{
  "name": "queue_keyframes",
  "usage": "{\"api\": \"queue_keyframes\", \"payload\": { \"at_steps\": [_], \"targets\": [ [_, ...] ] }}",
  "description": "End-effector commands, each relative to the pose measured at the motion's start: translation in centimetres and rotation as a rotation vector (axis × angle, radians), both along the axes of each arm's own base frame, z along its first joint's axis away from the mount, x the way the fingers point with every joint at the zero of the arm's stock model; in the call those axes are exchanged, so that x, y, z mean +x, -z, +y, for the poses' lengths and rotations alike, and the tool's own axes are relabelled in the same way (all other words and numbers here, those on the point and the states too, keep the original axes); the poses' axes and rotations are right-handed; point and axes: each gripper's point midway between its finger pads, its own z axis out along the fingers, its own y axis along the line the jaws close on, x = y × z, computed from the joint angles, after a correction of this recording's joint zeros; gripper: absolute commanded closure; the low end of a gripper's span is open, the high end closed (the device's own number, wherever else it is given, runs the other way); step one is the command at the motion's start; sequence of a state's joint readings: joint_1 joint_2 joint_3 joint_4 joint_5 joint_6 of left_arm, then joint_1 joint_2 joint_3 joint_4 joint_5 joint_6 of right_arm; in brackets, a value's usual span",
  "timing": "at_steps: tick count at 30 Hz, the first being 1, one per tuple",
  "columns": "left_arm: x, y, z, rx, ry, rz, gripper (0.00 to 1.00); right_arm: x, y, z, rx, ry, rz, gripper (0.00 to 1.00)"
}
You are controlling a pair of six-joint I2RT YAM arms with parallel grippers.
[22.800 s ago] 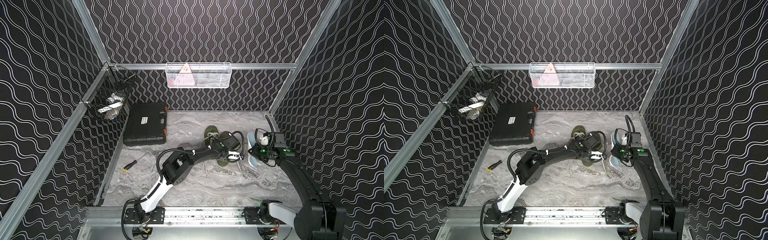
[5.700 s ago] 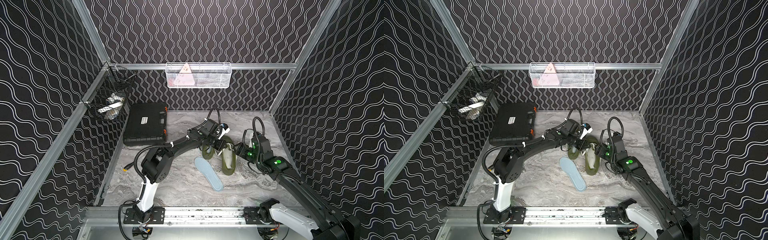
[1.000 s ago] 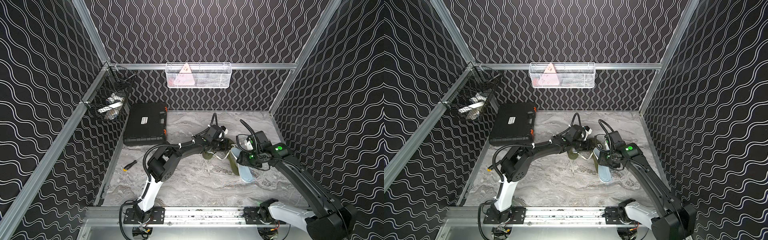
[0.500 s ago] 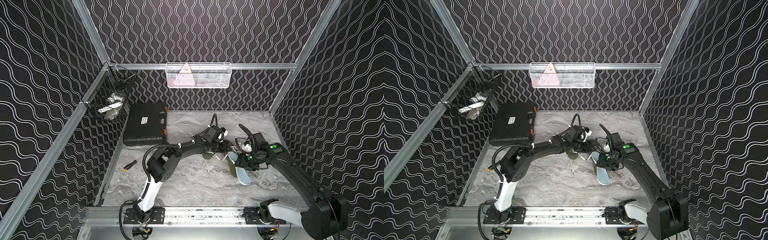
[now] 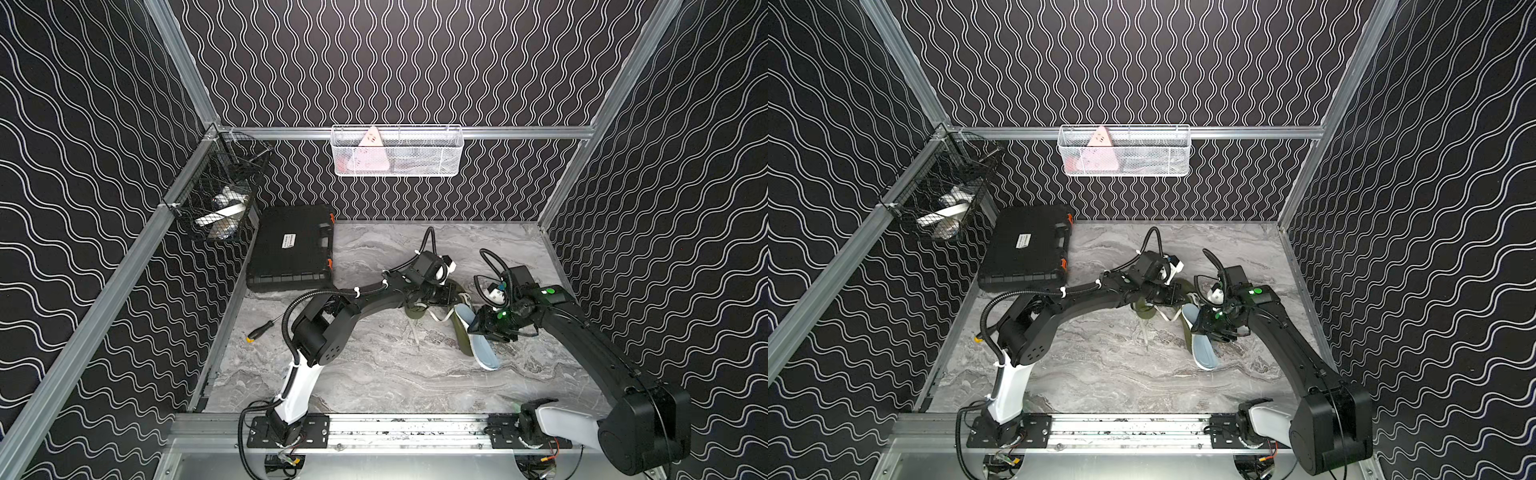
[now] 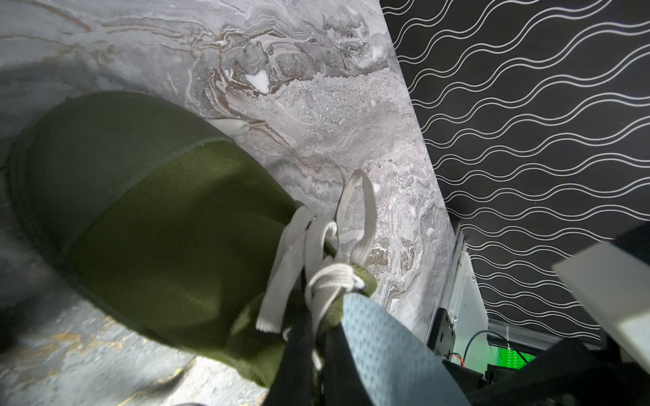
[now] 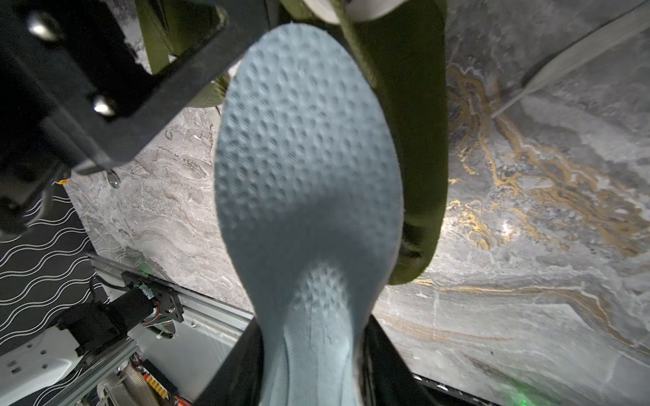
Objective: Insert the insole into the shoe
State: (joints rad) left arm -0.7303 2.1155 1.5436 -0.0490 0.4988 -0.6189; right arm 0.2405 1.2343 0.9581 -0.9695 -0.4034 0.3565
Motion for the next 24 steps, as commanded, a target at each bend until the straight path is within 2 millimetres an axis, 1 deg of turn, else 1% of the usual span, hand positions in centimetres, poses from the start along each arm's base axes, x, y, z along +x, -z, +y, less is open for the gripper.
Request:
{"api": "queue_keyframes", "payload": {
  "at_steps": [1, 7, 13, 16, 21, 24],
  "targets": [
    [-0.1, -1.8, -0.6, -0.057, 0.043, -0.068, 1.0, -0.9, -0.4, 0.6, 0.042, -0.02, 0.03, 0.56],
    [-0.3, -1.8, -1.0, -0.106, 0.06, -0.078, 1.0, -1.3, 0.3, 0.5, 0.053, -0.003, 0.061, 0.56],
    [-0.2, -2.0, -0.8, -0.076, 0.064, -0.089, 1.0, -0.9, 1.4, -0.8, 0.0, 0.02, 0.057, 0.57],
    [-0.4, -1.6, -0.5, -0.049, 0.068, -0.082, 1.0, -0.3, 1.7, -1.3, -0.041, 0.016, 0.055, 0.58],
    [-0.8, -1.7, -0.5, -0.049, 0.08, -0.06, 1.0, 1.2, 2.2, -1.5, -0.079, -0.019, 0.062, 0.59],
    [-1.0, -1.7, -0.4, -0.041, 0.082, -0.049, 1.0, 2.1, 2.0, -1.5, -0.09, -0.022, 0.037, 0.59]
  ]
}}
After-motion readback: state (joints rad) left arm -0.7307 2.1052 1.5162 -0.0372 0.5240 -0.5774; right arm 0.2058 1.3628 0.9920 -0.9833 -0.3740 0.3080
